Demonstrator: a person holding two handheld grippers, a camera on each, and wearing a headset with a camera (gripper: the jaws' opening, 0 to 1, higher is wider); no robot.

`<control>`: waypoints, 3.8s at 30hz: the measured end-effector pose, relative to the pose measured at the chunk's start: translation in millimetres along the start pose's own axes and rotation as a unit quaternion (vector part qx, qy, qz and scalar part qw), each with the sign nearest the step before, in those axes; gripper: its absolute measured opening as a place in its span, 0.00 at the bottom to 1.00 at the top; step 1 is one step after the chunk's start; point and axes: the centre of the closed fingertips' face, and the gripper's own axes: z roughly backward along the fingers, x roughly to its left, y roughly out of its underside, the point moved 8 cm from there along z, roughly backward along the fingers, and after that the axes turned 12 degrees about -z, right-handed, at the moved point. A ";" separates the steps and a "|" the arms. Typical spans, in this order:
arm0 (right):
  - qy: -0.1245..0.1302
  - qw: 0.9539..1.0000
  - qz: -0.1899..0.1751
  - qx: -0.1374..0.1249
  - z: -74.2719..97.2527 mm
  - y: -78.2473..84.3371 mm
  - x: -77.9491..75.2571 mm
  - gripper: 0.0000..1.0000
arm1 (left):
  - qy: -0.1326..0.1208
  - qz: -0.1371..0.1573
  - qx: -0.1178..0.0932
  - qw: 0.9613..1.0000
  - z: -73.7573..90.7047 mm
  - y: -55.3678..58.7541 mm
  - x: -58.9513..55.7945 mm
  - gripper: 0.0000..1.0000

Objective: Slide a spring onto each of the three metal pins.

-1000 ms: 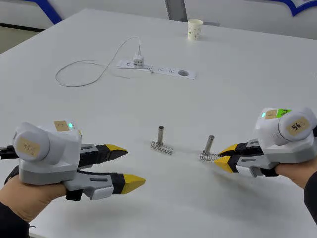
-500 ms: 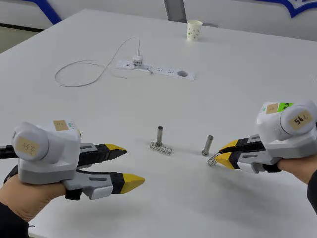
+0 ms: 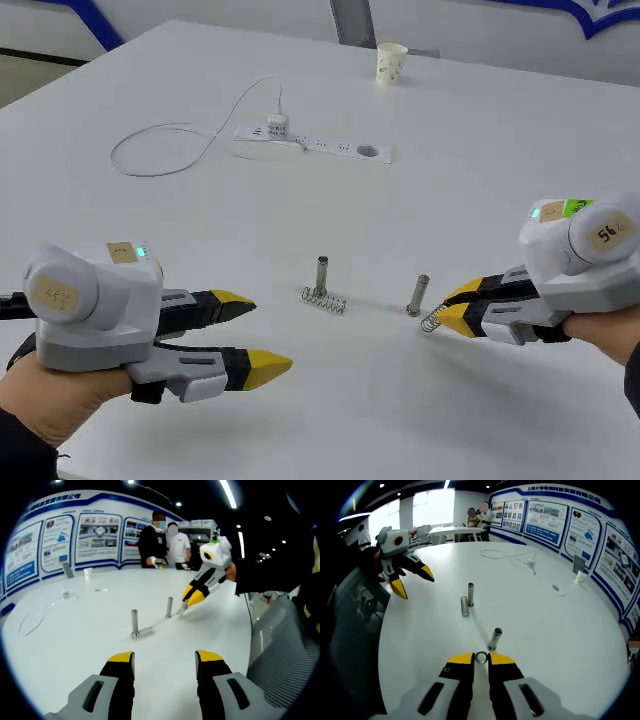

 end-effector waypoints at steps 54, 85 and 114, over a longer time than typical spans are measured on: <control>-0.012 0.999 0.026 0.040 24.4 -62.9 -8.1 0.12 | -0.007 -0.004 -0.006 1.000 2.3 -2.6 0.8 0.50; -0.025 0.996 0.021 0.086 1.2 -65.1 -14.6 0.12 | -0.010 0.000 -0.007 1.000 2.1 -1.6 1.6 0.50; -0.025 0.991 -0.008 0.130 -29.4 -46.3 -17.5 0.12 | -0.008 0.001 -0.001 1.000 2.0 0.6 3.3 0.50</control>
